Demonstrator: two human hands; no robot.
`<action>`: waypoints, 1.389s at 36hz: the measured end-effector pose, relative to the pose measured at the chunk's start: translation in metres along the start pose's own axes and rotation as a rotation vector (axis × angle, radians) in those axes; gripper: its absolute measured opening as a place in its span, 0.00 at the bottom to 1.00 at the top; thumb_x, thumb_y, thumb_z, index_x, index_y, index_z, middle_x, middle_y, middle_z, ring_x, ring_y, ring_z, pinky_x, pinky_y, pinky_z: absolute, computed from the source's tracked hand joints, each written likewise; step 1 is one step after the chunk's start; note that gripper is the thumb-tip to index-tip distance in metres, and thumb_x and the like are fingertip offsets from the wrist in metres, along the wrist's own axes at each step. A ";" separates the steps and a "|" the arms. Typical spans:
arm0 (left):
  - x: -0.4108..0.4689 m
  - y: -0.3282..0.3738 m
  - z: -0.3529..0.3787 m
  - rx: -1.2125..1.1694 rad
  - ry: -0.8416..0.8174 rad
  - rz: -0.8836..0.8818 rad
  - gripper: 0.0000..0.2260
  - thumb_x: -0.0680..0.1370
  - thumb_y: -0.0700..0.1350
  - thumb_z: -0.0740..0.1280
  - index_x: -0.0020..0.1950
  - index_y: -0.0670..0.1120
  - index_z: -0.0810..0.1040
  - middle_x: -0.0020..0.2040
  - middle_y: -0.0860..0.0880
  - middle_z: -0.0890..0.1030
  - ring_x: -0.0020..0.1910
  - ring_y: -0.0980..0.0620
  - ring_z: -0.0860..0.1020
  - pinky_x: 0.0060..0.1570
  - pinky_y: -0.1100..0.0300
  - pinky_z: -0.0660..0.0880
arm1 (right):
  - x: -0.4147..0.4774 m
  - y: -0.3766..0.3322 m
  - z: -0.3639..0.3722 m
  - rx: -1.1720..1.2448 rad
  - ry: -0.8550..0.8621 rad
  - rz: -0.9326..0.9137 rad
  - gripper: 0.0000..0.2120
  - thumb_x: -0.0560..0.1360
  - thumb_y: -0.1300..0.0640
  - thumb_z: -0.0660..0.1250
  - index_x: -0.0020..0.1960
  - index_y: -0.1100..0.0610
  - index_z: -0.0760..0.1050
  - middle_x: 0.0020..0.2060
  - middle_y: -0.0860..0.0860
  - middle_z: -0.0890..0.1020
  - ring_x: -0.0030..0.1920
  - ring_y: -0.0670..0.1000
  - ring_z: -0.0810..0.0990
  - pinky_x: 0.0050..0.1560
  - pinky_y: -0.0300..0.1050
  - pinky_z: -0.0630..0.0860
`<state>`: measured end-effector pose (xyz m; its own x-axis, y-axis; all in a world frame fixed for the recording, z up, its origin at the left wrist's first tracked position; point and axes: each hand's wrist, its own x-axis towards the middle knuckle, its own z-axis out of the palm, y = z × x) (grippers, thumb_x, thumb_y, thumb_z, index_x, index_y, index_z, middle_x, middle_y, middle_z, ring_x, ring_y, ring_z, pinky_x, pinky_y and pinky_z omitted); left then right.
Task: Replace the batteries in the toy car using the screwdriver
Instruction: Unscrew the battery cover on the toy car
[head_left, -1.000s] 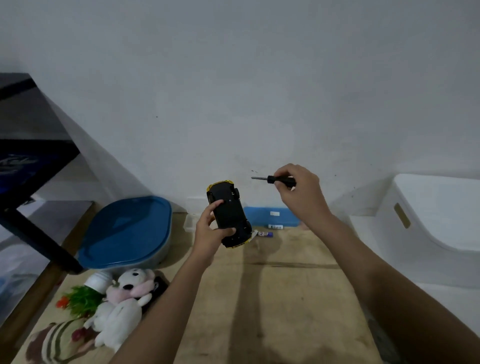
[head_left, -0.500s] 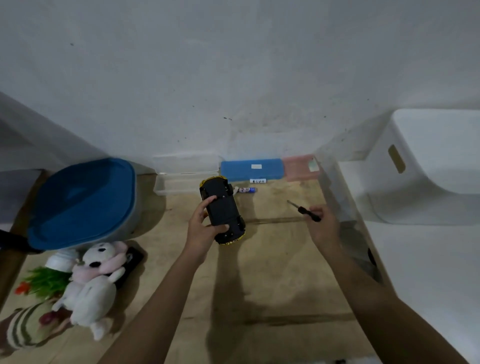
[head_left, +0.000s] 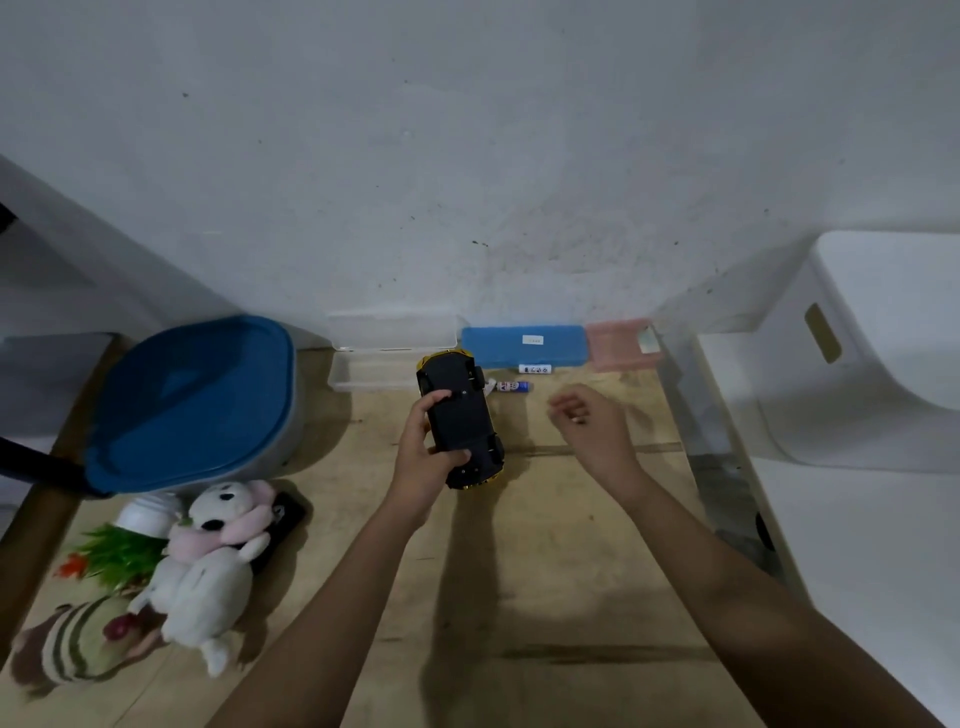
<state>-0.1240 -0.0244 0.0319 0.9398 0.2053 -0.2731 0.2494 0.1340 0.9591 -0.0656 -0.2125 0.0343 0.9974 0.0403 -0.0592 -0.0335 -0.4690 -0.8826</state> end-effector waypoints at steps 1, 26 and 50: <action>-0.001 0.001 -0.001 -0.005 -0.003 0.004 0.33 0.67 0.21 0.63 0.56 0.59 0.72 0.62 0.44 0.73 0.55 0.47 0.76 0.42 0.56 0.78 | 0.001 -0.010 0.006 0.018 -0.058 -0.013 0.06 0.73 0.67 0.66 0.48 0.59 0.78 0.41 0.51 0.79 0.39 0.41 0.75 0.40 0.24 0.70; -0.020 0.008 -0.031 -0.046 -0.086 0.065 0.33 0.69 0.22 0.63 0.59 0.58 0.71 0.60 0.46 0.74 0.56 0.44 0.76 0.46 0.52 0.79 | -0.005 -0.063 0.051 -0.003 -0.256 -0.107 0.05 0.72 0.60 0.69 0.48 0.58 0.80 0.40 0.47 0.78 0.39 0.39 0.73 0.38 0.21 0.69; -0.014 0.005 -0.046 0.032 -0.007 0.033 0.37 0.68 0.23 0.66 0.66 0.59 0.68 0.61 0.49 0.72 0.47 0.61 0.79 0.47 0.56 0.79 | 0.014 -0.067 0.014 0.066 -0.233 0.043 0.04 0.76 0.60 0.65 0.48 0.57 0.78 0.40 0.49 0.79 0.39 0.46 0.77 0.45 0.38 0.75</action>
<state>-0.1465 0.0183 0.0370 0.9491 0.2022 -0.2413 0.2260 0.0961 0.9694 -0.0502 -0.1679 0.0858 0.9537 0.2278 -0.1964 -0.0868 -0.4166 -0.9049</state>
